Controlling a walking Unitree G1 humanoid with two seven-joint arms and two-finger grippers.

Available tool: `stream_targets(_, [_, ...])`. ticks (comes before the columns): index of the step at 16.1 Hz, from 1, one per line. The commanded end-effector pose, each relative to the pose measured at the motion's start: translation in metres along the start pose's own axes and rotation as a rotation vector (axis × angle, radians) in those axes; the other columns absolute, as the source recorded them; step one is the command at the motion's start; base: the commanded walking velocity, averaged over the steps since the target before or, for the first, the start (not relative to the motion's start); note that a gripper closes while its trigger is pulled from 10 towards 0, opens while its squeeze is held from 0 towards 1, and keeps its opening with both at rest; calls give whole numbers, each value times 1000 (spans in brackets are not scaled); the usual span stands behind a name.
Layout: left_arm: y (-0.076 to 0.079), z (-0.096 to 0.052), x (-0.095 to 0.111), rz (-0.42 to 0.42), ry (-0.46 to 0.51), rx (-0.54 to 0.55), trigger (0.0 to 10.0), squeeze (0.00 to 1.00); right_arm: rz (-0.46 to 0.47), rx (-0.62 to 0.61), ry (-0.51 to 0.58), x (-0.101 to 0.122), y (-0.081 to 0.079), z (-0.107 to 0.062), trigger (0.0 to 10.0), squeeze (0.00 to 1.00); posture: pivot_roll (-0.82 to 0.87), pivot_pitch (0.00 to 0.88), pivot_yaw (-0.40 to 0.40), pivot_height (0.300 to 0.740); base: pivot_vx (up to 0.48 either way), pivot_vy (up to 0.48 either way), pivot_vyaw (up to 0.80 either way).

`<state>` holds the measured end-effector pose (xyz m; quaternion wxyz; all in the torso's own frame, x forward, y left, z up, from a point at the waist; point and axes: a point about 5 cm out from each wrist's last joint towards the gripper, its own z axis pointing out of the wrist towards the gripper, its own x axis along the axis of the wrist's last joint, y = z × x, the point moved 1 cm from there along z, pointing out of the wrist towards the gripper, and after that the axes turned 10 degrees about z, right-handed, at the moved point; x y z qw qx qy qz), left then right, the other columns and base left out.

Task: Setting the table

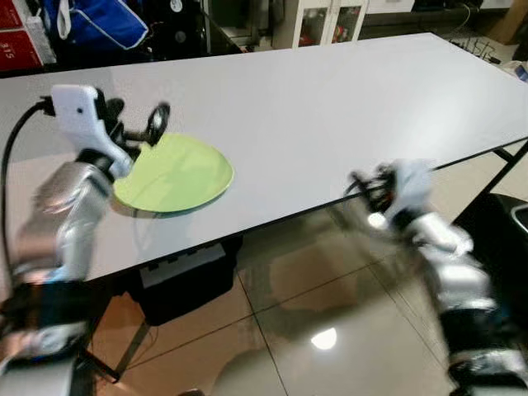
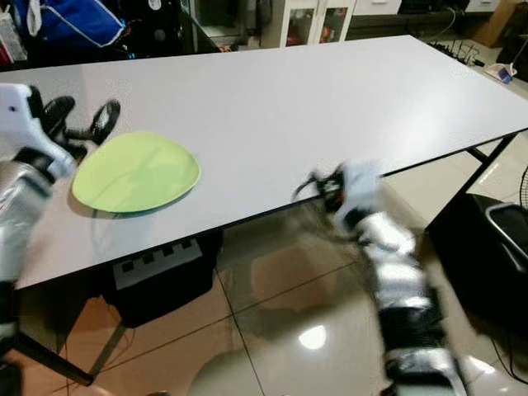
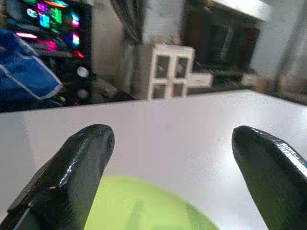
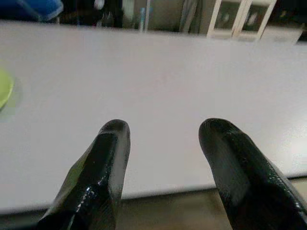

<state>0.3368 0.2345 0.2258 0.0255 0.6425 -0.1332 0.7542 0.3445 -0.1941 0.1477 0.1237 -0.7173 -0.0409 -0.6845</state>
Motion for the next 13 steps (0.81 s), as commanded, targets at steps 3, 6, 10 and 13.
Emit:
stream_targets(3, [16, -12, -10, -25, -37, -151, 10000, 0, 10, 16, -55, -10, 12, -11, 10000, 0, -13, 0, -58, 740, 0, 0, 0])
stream_targets(6, [38, -34, -18, -78, -28, -301, 10000, 0, 38, 33, -147, -38, 16, -31, 10000, 0, -7, 0, -57, 740, 0, 0, 0])
stream_targets(10, [31, -65, -64, -115, -149, -310, 10000, 0, 19, 62, -222, -61, 35, -56, 10000, 0, -4, 0, -49, 740, 0, 0, 0])
stream_targets(13, [30, -78, -97, -201, -209, -157, 10000, 0, -9, 89, -301, -88, 38, -74, 10000, 0, -4, 0, -51, 740, 0, 0, 0])
